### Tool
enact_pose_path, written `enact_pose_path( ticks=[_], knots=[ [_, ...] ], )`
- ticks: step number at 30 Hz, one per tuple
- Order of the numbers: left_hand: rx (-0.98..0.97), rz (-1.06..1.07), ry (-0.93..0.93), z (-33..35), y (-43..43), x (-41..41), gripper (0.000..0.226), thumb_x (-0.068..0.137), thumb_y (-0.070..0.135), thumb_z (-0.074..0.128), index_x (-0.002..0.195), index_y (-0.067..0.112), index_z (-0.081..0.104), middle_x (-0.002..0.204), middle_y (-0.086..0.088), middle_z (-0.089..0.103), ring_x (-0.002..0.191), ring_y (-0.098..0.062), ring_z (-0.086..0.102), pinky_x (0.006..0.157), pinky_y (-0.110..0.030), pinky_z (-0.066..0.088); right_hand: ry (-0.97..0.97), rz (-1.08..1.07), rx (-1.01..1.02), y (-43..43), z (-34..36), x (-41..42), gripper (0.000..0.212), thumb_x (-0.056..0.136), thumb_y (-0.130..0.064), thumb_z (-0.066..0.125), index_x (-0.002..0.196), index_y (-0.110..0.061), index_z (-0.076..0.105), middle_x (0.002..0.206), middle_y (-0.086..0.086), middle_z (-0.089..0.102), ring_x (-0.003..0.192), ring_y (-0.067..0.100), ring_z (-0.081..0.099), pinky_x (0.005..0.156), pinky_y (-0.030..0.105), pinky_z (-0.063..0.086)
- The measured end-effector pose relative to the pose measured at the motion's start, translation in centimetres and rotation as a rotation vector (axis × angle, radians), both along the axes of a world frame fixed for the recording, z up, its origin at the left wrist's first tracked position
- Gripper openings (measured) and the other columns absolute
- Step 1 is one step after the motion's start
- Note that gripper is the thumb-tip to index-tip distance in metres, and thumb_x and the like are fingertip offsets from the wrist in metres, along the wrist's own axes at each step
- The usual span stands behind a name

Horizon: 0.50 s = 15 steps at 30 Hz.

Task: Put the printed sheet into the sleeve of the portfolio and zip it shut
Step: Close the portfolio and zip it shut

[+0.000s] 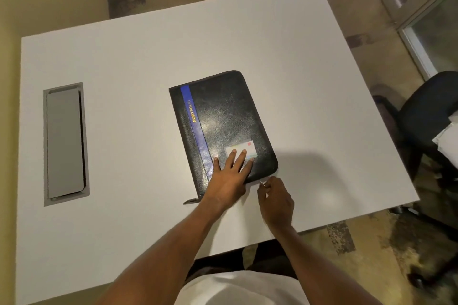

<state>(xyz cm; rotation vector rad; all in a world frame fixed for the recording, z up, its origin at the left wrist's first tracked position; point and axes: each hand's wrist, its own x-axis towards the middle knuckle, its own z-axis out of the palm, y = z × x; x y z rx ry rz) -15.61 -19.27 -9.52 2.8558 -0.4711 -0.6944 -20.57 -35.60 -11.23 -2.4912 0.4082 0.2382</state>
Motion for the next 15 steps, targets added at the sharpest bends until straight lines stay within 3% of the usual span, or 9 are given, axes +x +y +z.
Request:
enact_pose_path(
  ticks=[5, 8, 12, 15],
  knots=[
    [0.022, -0.037, -0.005, 0.1, -0.3, -0.2, 0.071, 0.094, 0.017, 0.057, 0.16, 0.023, 0.032, 0.173, -0.004, 0.02, 0.16, -0.035, 0.017, 0.113, -0.074, 0.027, -0.026, -0.048, -0.002, -3.3, 0.0, 2.2, 0.01, 0.098, -0.026, 0.064, 0.096, -0.022, 0.056, 0.09, -0.005, 0.066, 0.074, 0.021, 0.068, 0.065, 0.029, 0.046],
    [0.023, -0.072, -0.006, 0.2, -0.3, -0.3, 0.068, 0.089, 0.017, 0.062, 0.153, 0.019, 0.043, 0.167, -0.007, 0.034, 0.155, -0.04, 0.03, 0.106, -0.075, 0.037, -0.054, -0.012, 0.009, -4.8, -0.2, 4.1, 0.012, 0.096, -0.026, 0.066, 0.096, -0.027, 0.054, 0.09, -0.01, 0.063, 0.073, 0.012, 0.062, 0.066, 0.031, 0.051],
    [0.05, -0.125, -0.005, 0.1, -0.2, -0.1, 0.064, 0.082, 0.022, 0.075, 0.141, 0.015, 0.051, 0.156, -0.011, 0.048, 0.144, -0.046, 0.045, 0.092, -0.073, 0.049, -0.075, 0.01, 0.016, -5.9, -0.5, 7.0, 0.011, 0.094, -0.025, 0.066, 0.098, -0.028, 0.056, 0.091, -0.017, 0.059, 0.077, -0.004, 0.051, 0.069, 0.025, 0.042],
    [0.076, -0.153, -0.022, 0.1, -0.1, 0.1, 0.061, 0.085, 0.021, 0.078, 0.14, 0.011, 0.054, 0.152, -0.015, 0.051, 0.14, -0.05, 0.048, 0.086, -0.073, 0.052, -0.061, 0.065, 0.038, -6.3, -0.6, 9.7, 0.009, 0.093, -0.025, 0.066, 0.093, -0.029, 0.058, 0.088, -0.017, 0.058, 0.077, -0.002, 0.053, 0.069, 0.026, 0.04]
  ],
)
